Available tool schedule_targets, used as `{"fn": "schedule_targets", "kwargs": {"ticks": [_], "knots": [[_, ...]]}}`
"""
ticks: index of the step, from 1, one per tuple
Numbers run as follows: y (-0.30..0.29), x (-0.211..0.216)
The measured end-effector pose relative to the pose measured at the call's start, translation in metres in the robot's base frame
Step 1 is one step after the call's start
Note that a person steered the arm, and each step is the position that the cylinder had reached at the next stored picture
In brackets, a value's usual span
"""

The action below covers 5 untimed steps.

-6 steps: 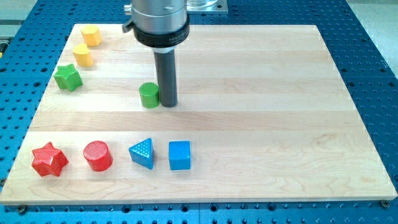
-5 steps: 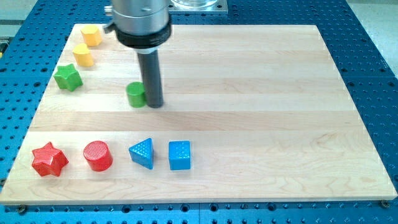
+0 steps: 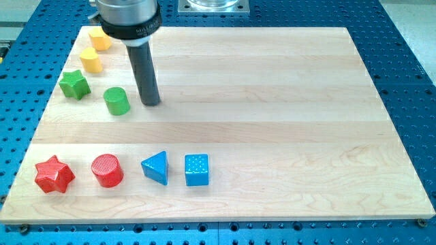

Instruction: Place the green circle vertically below the green star

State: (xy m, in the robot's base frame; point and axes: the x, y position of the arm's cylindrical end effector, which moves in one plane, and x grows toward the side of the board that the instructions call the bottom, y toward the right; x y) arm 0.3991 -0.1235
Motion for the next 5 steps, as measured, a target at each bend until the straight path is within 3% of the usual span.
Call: {"fn": "schedule_targets", "kwargs": {"ticks": [1, 5], "knots": [[-0.037, 0.001], [-0.065, 0.080]]}}
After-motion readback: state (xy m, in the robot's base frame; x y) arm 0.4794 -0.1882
